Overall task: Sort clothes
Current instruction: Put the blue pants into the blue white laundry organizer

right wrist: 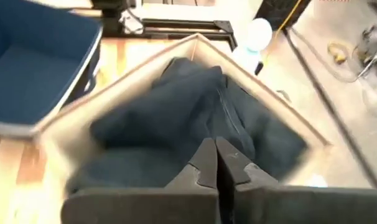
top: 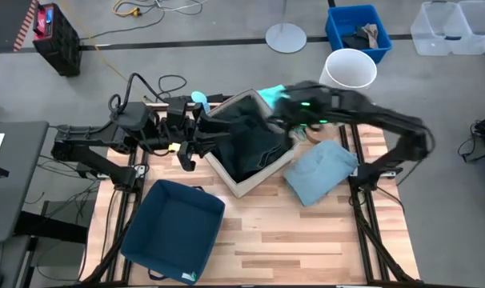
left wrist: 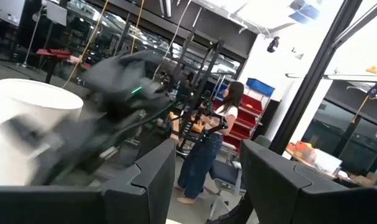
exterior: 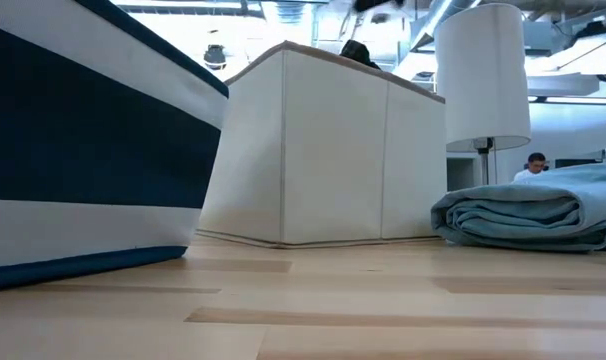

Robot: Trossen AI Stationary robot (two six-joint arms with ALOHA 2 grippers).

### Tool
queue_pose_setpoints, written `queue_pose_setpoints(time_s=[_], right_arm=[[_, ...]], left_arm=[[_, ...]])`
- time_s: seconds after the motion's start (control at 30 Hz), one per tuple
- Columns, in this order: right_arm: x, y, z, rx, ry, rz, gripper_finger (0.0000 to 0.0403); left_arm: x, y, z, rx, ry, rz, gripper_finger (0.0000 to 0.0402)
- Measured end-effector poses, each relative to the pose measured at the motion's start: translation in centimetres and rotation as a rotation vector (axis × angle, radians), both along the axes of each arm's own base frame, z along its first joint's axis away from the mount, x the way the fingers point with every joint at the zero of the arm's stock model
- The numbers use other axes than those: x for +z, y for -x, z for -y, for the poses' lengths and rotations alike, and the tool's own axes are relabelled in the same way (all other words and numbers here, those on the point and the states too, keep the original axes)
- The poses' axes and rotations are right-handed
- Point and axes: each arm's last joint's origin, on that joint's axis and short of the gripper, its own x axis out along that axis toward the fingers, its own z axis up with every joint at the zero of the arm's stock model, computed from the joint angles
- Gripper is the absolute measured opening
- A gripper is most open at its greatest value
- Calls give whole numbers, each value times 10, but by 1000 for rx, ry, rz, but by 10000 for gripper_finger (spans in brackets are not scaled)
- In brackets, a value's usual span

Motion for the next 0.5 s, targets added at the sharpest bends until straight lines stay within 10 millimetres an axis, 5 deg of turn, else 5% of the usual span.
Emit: queue_pose_setpoints(time_s=[0.23,0.5], right_arm=[[21,91,-26,-43,-83,-99,29],[-16,142,-55,-134,-212,-98,38]], left_arm=[[-2,-1,0,11,-1,-24,173],[-5,-1,-1,53,-7,-52,173]])
